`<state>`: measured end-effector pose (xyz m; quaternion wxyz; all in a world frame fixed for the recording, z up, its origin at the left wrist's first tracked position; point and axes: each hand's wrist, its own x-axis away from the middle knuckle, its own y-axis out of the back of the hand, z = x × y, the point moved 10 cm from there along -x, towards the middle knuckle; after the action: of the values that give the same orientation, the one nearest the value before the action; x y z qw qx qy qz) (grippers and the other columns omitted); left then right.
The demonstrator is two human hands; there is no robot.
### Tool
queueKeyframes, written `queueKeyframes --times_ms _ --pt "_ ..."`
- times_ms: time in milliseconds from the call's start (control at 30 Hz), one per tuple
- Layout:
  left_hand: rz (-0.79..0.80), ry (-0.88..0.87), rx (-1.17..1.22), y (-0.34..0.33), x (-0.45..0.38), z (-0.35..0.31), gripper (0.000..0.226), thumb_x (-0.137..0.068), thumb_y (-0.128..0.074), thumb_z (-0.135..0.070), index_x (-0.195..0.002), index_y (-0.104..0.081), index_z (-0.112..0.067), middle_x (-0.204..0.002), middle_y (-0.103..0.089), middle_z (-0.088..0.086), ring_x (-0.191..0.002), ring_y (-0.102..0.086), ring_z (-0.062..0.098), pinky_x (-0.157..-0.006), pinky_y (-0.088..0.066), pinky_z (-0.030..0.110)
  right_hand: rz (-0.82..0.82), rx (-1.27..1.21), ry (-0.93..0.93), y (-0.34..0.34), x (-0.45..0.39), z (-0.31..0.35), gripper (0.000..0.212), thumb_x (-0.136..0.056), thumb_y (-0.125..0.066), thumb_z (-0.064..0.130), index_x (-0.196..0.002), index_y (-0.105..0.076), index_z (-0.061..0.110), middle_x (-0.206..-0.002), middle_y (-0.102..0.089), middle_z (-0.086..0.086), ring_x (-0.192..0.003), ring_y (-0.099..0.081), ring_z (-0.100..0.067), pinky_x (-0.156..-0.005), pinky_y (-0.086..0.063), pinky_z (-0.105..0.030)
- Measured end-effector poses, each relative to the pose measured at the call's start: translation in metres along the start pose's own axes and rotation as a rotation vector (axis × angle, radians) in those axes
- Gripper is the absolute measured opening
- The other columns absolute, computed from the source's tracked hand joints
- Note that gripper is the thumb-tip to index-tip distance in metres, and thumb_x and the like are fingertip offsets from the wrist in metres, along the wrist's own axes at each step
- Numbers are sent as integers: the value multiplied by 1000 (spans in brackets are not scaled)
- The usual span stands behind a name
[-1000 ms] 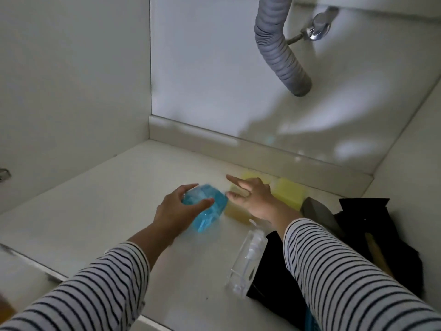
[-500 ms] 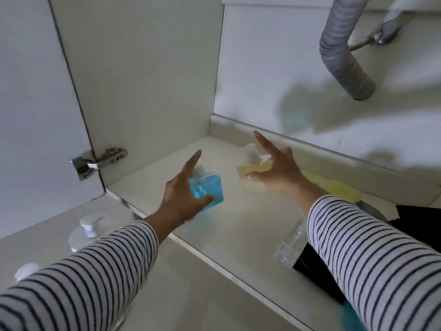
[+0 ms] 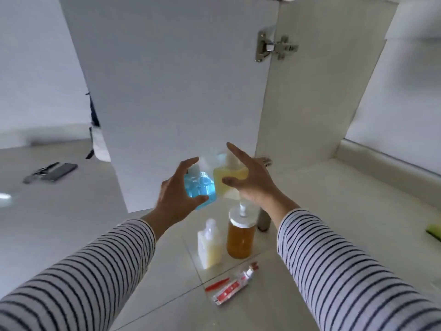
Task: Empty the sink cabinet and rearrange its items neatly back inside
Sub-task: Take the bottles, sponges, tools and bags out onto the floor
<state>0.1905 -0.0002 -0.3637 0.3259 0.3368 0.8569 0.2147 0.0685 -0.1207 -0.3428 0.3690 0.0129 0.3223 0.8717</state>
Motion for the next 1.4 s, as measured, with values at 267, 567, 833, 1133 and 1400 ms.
queueKeyframes --times_ms 267,567,833,1133,1400 --pt "81 107 -46 71 63 126 95 -67 -83 -20 -142 -27 -35 -110 -51 -9 -95 -52 10 -79 -39 10 193 -17 -12 -166 -2 19 82 -83 -69 16 -143 -23 48 -120 -34 -5 -105 -36 -11 -92 -30 -20" --pt "170 256 -2 28 128 236 87 -64 -84 -18 -133 -35 -37 -107 -55 -12 -85 -54 13 -76 -40 19 317 50 -77 -266 26 -62 74 -78 -73 13 -133 -32 43 -129 -47 -6 -122 -43 -19 -98 -39 -32" --pt "249 285 -21 -40 146 276 80 -64 -80 -10 -126 -36 -34 -108 -56 -1 -83 -49 17 -73 -39 22 326 79 -126 -286 43 -130 68 -76 -71 4 -128 -37 31 -134 -45 2 -121 -42 -13 -93 -36 -26" --pt "233 169 -54 -77 147 282 69 -65 -75 4 -117 -38 -23 -120 -46 4 -93 -45 13 -80 -43 20 401 263 -140 -297 45 -153 60 -79 -58 -9 -121 -38 28 -101 -44 6 -72 -46 -7 -58 -35 -14" --pt "247 178 -62 -82 144 273 71 -69 -75 -4 -128 -37 -17 -124 -39 5 -103 -45 19 -86 -45 26 533 451 -106 -303 41 -144 89 -78 -50 -13 -142 -21 41 -134 -46 -4 -94 -57 -21 -75 -45 -28"
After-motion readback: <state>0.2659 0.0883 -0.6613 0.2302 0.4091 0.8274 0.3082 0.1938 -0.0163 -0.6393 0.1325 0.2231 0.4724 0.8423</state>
